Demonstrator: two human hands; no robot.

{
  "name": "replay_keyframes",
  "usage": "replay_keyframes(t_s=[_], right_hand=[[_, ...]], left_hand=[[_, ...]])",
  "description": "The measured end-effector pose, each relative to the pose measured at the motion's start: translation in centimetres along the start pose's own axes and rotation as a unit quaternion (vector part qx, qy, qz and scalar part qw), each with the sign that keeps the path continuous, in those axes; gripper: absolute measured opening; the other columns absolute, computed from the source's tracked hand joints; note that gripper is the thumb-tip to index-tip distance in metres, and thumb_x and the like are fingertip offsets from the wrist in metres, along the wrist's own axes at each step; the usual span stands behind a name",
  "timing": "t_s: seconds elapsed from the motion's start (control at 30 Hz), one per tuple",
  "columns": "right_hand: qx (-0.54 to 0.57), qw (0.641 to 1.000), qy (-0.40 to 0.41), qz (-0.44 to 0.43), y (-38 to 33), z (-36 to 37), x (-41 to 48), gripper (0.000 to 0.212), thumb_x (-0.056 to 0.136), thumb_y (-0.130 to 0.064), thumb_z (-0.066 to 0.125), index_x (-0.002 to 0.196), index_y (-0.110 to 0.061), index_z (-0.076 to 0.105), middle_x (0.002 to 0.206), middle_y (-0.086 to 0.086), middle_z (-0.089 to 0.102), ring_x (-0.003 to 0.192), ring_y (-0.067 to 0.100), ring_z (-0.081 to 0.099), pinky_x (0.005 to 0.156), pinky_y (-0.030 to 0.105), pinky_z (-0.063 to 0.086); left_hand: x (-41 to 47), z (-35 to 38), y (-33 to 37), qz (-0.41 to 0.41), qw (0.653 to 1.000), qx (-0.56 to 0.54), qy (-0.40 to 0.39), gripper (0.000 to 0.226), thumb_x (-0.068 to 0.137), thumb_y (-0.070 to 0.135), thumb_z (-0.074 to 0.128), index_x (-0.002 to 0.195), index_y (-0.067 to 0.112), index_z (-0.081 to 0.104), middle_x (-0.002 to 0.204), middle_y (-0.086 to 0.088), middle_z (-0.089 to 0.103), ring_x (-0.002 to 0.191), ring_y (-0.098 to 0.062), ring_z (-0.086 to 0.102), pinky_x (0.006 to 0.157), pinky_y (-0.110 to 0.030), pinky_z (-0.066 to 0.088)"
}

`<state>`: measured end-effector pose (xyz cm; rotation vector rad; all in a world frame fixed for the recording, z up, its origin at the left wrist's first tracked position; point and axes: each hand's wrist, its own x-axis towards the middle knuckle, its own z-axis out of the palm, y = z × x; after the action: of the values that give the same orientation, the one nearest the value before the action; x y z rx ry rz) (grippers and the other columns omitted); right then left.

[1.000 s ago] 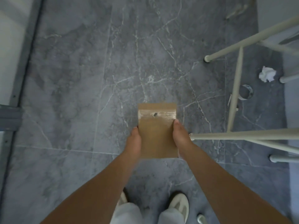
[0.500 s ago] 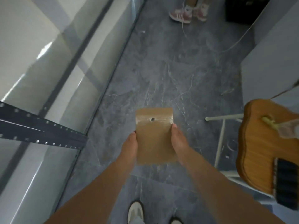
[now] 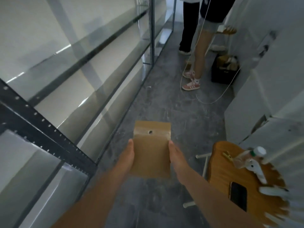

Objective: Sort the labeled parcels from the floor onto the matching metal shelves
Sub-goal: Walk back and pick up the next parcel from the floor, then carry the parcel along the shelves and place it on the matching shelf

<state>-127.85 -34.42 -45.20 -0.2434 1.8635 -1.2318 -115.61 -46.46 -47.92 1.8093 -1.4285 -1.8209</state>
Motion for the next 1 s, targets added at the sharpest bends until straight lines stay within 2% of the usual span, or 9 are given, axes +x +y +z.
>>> replay_keyframes(t_s=[0.07, 0.13, 0.2, 0.3, 0.43, 0.6, 0.73, 0.87, 1.0], right_hand=[[0.008, 1.000, -0.015, -0.026, -1.9, -0.8, -2.3, 0.052, 0.106, -0.043, 0.026, 0.149, -0.018, 0.042, 0.149, 0.002, 0.045, 0.138, 0.022, 0.042, 0.116, 0.038, 0.032], [0.008, 0.998, -0.019, -0.051, -4.7, -1.5, -4.1, 0.050, 0.106, -0.040, 0.026, 0.142, -0.015, 0.049, 0.139, 0.001, 0.053, 0.129, 0.022, 0.049, 0.110, 0.037, 0.037], [0.006, 0.996, -0.027, -0.084, -7.7, -1.9, -6.0, 0.048, 0.107, -0.040, 0.027, 0.137, -0.015, 0.054, 0.131, 0.002, 0.056, 0.116, 0.021, 0.054, 0.104, 0.037, 0.040], [0.006, 0.990, -0.041, -0.133, -11.9, -2.3, -8.6, 0.045, 0.106, -0.040, 0.029, 0.135, -0.019, 0.057, 0.129, 0.005, 0.059, 0.114, 0.021, 0.056, 0.101, 0.037, 0.043], [-0.004, 0.976, -0.080, -0.201, -16.3, -1.5, -12.1, 0.039, 0.107, -0.034, 0.027, 0.126, -0.031, 0.061, 0.117, -0.001, 0.062, 0.101, 0.015, 0.059, 0.092, 0.034, 0.047], [-0.014, 0.968, -0.120, -0.220, -19.8, 0.6, -16.2, 0.038, 0.107, -0.034, 0.031, 0.125, -0.027, 0.063, 0.119, 0.000, 0.063, 0.107, 0.019, 0.057, 0.100, 0.038, 0.048], [-0.022, 0.954, -0.166, -0.250, -22.7, 4.1, -19.5, 0.034, 0.107, -0.031, 0.031, 0.125, -0.027, 0.060, 0.114, 0.002, 0.062, 0.103, 0.021, 0.058, 0.089, 0.035, 0.050], [-0.029, 0.932, -0.209, -0.296, -24.8, 9.0, -23.4, 0.033, 0.108, -0.028, 0.032, 0.130, -0.028, 0.056, 0.119, 0.000, 0.062, 0.106, 0.019, 0.058, 0.088, 0.034, 0.052], [-0.040, 0.908, -0.273, -0.315, -24.9, 14.4, -27.9, 0.033, 0.106, -0.029, 0.037, 0.133, -0.025, 0.055, 0.124, -0.001, 0.062, 0.114, 0.019, 0.059, 0.093, 0.037, 0.052]], left_hand=[[-3.4, -0.4, 2.1, 0.044, 0.999, 0.013, 0.007, 0.071, 0.101, 0.060, 0.028, 0.150, 0.011, 0.042, 0.154, -0.017, 0.043, 0.139, -0.034, 0.045, 0.115, -0.049, 0.037], [-6.6, -1.1, 4.1, 0.104, 0.993, 0.052, 0.023, 0.066, 0.102, 0.055, 0.033, 0.149, 0.010, 0.044, 0.154, -0.014, 0.043, 0.141, -0.032, 0.043, 0.117, -0.044, 0.033], [-10.1, -2.4, 6.2, 0.157, 0.983, 0.081, 0.055, 0.053, 0.107, 0.041, 0.033, 0.148, 0.010, 0.045, 0.153, -0.014, 0.045, 0.140, -0.030, 0.043, 0.114, -0.038, 0.032], [-13.9, -4.3, 9.1, 0.225, 0.968, 0.066, 0.092, 0.047, 0.108, 0.034, 0.031, 0.145, 0.010, 0.048, 0.149, -0.016, 0.049, 0.135, -0.031, 0.047, 0.114, -0.040, 0.036], [-17.7, -6.8, 10.8, 0.247, 0.959, 0.024, 0.133, 0.050, 0.108, 0.037, 0.030, 0.145, 0.011, 0.047, 0.149, -0.012, 0.049, 0.135, -0.030, 0.046, 0.115, -0.044, 0.034], [-22.3, -11.1, 12.1, 0.284, 0.941, -0.011, 0.186, 0.046, 0.107, 0.038, 0.034, 0.140, 0.013, 0.054, 0.143, -0.010, 0.055, 0.128, -0.030, 0.052, 0.111, -0.044, 0.040], [-26.2, -16.3, 12.9, 0.306, 0.927, -0.029, 0.215, 0.047, 0.106, 0.038, 0.036, 0.142, 0.012, 0.051, 0.140, -0.008, 0.055, 0.123, -0.024, 0.053, 0.100, -0.032, 0.038], [-30.2, -22.1, 12.6, 0.326, 0.912, -0.062, 0.240, 0.052, 0.102, 0.050, 0.042, 0.142, 0.018, 0.051, 0.132, -0.001, 0.059, 0.111, -0.019, 0.057, 0.100, -0.036, 0.044], [-34.0, -28.2, 10.0, 0.344, 0.893, -0.087, 0.276, 0.044, 0.096, 0.051, 0.056, 0.130, 0.023, 0.057, 0.120, 0.004, 0.064, 0.100, -0.013, 0.062, 0.090, -0.030, 0.047]])
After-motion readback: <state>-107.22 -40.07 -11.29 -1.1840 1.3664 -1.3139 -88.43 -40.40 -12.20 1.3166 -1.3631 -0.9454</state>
